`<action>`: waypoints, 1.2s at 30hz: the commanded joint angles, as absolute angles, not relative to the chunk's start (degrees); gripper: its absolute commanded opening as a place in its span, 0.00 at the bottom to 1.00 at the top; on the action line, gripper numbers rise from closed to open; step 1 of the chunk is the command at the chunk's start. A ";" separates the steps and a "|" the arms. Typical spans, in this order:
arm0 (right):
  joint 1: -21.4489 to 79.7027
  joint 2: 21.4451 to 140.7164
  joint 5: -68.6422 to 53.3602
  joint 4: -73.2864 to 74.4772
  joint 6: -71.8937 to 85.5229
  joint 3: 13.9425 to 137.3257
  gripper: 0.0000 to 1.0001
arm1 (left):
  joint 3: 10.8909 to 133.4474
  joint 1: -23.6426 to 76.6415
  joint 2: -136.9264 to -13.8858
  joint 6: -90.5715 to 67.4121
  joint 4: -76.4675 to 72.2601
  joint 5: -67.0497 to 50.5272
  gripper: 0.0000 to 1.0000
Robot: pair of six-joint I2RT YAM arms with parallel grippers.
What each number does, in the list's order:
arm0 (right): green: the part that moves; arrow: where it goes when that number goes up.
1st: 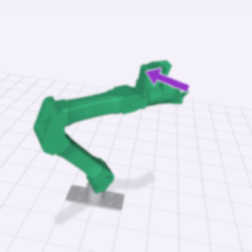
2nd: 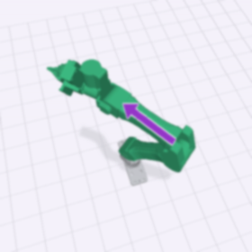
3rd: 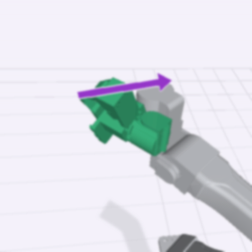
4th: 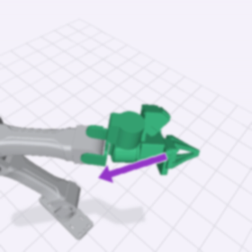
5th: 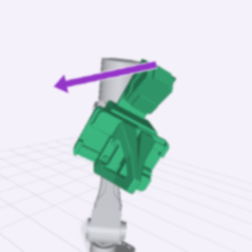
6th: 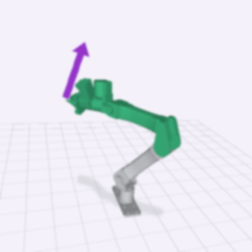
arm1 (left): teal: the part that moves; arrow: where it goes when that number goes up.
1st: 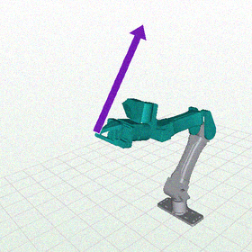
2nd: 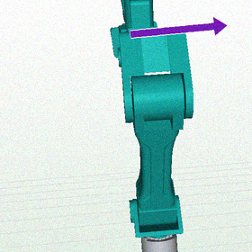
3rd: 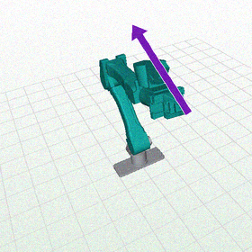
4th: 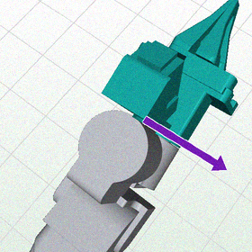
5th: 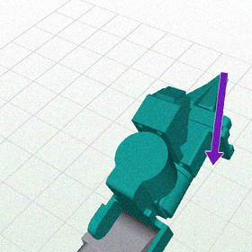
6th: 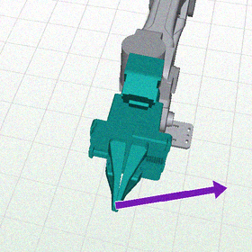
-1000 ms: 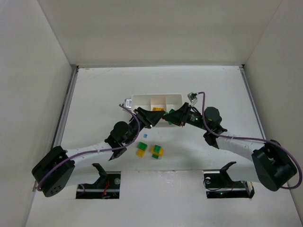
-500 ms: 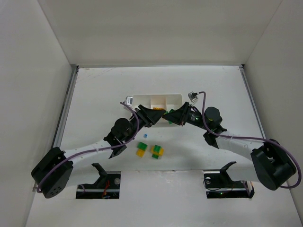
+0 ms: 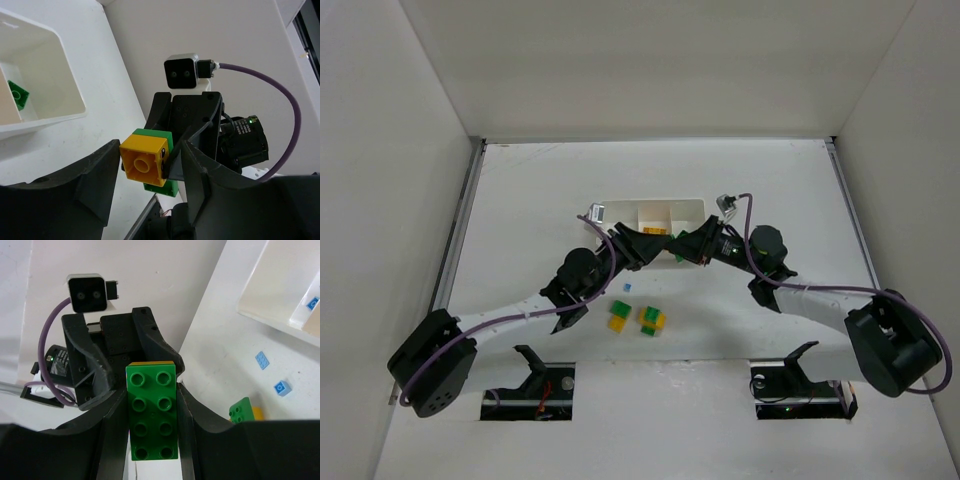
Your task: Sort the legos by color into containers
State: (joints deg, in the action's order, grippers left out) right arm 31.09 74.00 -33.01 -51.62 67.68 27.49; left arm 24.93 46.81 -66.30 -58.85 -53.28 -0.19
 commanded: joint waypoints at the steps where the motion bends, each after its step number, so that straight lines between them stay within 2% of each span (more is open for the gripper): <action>1: 30.98 74.97 -32.61 -57.12 66.45 29.44 0.24 | 27.33 47.85 -65.92 -59.85 -56.33 -1.76 0.47; 8: 30.98 74.88 -32.08 -58.10 66.88 28.57 0.26 | 26.28 48.12 -63.28 -60.12 -56.25 0.00 0.36; 18: 30.98 75.41 -31.99 -58.10 66.80 27.95 0.40 | 25.23 47.06 -61.96 -61.08 -55.81 1.85 0.20; 29: 30.98 75.50 -32.17 -58.10 66.45 28.04 0.57 | 23.91 44.87 -62.75 -62.22 -56.34 1.32 0.18; 36: 30.81 75.41 -32.61 -58.18 66.45 27.51 0.62 | 23.38 43.46 -63.02 -63.02 -56.51 0.97 0.18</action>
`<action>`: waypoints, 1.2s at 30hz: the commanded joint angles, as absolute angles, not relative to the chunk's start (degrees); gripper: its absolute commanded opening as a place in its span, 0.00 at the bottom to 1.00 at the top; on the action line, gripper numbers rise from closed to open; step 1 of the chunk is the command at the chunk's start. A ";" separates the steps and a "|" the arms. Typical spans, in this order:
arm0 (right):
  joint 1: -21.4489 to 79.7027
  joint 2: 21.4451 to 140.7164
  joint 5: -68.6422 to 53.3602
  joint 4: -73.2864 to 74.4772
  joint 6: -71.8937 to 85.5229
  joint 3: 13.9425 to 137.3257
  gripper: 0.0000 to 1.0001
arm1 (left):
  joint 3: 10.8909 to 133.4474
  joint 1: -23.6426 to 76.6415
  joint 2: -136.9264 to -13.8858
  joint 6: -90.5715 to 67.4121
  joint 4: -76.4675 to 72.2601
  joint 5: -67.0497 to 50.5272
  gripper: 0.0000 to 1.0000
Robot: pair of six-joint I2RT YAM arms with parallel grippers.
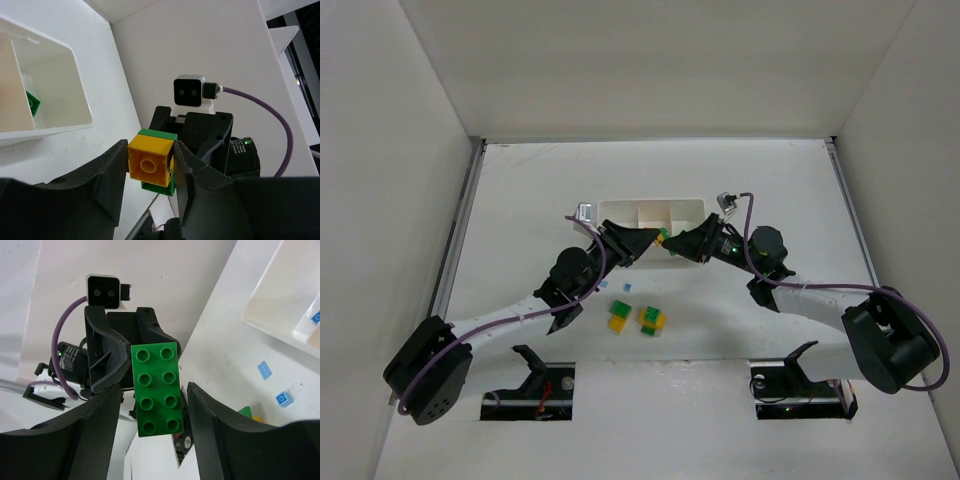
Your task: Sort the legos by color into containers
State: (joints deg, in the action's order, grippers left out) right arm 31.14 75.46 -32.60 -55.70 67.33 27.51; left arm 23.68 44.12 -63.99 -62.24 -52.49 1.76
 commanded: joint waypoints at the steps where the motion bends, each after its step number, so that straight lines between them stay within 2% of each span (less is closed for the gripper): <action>1: 30.72 75.32 -32.78 -58.36 66.45 27.42 0.62 | 23.38 43.29 -63.02 -63.02 -56.51 0.71 0.18; 9: 30.98 76.55 -33.92 -58.53 66.45 27.51 0.50 | 23.47 42.58 -62.93 -63.28 -56.16 -0.53 0.18; 11: 30.98 76.99 -33.93 -58.62 66.18 27.51 0.41 | 23.38 42.41 -62.67 -63.46 -56.08 -0.53 0.18; 15: 30.98 76.56 -34.28 -58.62 66.27 27.25 0.29 | 23.55 41.71 -62.75 -63.37 -55.90 -2.45 0.18; 22: 26.68 72.16 -35.94 -55.99 66.80 27.86 0.26 | 23.38 38.28 -63.72 -62.58 -55.81 -12.38 0.18; 31: 21.58 68.91 -37.71 -51.59 66.09 30.06 0.26 | 21.36 34.06 -61.79 -61.44 -54.32 -16.17 0.17; 36: 20.78 71.27 -32.63 -44.32 61.10 31.46 0.27 | 23.63 32.65 -62.92 -61.35 -54.23 -15.65 0.17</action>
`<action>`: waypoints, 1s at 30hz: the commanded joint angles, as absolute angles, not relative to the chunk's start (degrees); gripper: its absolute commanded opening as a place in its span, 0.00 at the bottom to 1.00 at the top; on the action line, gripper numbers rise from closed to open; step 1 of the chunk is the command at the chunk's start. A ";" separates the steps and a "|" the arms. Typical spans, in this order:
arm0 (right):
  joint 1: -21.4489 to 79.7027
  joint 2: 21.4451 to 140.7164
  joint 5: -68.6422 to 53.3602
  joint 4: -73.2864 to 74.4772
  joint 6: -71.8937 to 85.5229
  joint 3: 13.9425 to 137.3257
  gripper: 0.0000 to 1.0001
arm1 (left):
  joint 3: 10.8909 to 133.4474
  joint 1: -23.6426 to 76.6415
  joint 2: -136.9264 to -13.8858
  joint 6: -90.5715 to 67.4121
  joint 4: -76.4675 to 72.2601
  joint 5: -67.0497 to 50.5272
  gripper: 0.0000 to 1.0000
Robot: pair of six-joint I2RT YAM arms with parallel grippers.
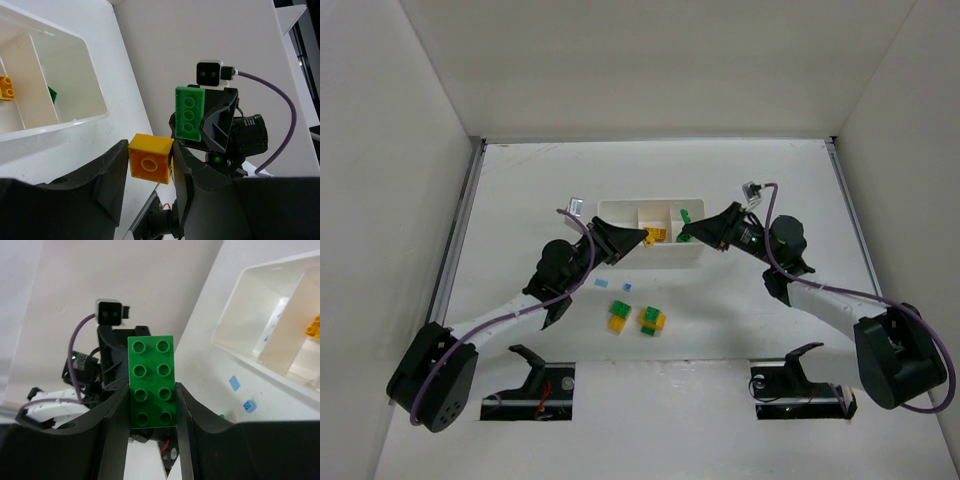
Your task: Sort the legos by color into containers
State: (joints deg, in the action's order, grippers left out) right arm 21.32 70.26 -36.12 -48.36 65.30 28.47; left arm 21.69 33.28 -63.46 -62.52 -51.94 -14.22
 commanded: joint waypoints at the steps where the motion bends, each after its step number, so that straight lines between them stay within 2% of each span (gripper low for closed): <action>1: 20.78 71.71 -30.52 -42.38 59.34 31.90 0.27 | 24.43 32.74 -63.45 -61.17 -54.23 -15.47 0.18; 8: 21.92 74.70 -14.70 -25.16 46.34 38.40 0.29 | 28.12 33.18 -67.67 -58.80 -53.27 -12.75 0.18; 12: 23.33 77.16 -8.89 -20.57 41.93 41.65 0.31 | 30.23 33.09 -69.69 -56.34 -50.72 -10.29 0.18; 16: 24.47 80.59 -7.47 -18.64 39.73 44.64 0.36 | 33.30 33.26 -72.33 -53.62 -47.91 -8.53 0.18; 21: 25.53 82.44 -4.84 -18.11 38.76 45.79 0.49 | 36.38 33.62 -74.35 -50.02 -44.65 -5.98 0.18; 25: 25.79 82.88 -4.48 -18.11 38.67 46.05 0.56 | 38.49 33.97 -76.02 -47.56 -42.46 -4.75 0.18; 30: 26.06 81.39 -3.52 -18.45 38.14 45.62 0.58 | 40.95 34.41 -78.92 -45.62 -40.87 -3.87 0.18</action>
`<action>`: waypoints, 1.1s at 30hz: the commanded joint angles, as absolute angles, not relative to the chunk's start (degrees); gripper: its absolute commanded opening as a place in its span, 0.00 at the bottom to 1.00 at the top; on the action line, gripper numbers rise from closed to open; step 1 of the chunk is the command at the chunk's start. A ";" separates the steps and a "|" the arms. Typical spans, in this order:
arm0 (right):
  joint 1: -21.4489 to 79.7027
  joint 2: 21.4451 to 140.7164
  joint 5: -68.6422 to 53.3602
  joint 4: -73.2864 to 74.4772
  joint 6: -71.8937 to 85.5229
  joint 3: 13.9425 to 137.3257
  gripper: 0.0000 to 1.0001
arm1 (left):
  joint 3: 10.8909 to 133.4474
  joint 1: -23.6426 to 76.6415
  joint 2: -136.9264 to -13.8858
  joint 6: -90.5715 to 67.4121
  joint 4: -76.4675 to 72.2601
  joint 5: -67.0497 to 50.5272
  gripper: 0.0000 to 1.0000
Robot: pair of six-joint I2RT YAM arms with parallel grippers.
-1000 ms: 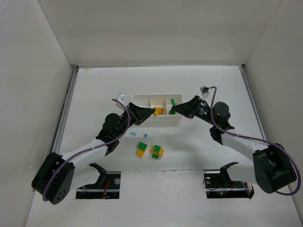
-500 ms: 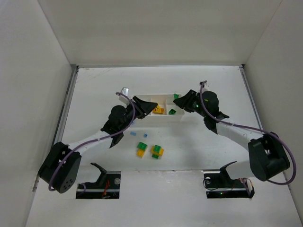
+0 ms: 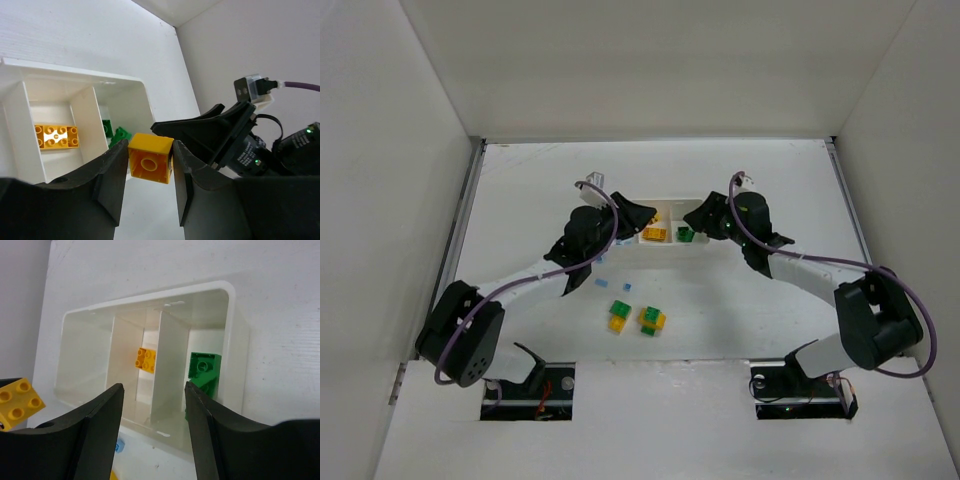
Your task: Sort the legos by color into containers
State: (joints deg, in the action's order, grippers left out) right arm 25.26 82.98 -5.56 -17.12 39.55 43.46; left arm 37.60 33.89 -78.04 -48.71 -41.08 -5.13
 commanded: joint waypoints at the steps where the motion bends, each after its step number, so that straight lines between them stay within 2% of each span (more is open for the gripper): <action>1: 26.32 80.26 -2.91 -18.72 38.14 45.09 0.58 | 41.39 34.49 -79.36 -45.27 -40.70 -3.78 0.18; 13: 29.84 66.10 1.84 -18.99 35.95 37.18 0.58 | 48.51 37.48 -88.59 -37.62 -35.43 2.89 0.21; 18: 32.29 62.41 1.85 -17.67 35.60 34.98 0.62 | 50.97 37.92 -90.70 -35.51 -32.17 7.03 0.29; 22: 37.56 60.82 3.07 -15.56 34.11 33.14 0.68 | 51.68 37.84 -91.67 -35.33 -31.73 7.82 0.44; 24: 41.42 60.65 4.12 -13.90 32.97 32.61 0.69 | 51.59 37.84 -91.41 -35.16 -31.73 7.91 0.49; 28: 51.61 60.91 10.18 -10.03 30.59 32.52 0.71 | 51.15 37.75 -90.18 -35.16 -31.64 7.91 0.53; 33: 62.34 62.05 15.90 -6.77 24.71 32.08 0.71 | 48.87 37.48 -85.88 -35.77 -30.59 7.12 0.53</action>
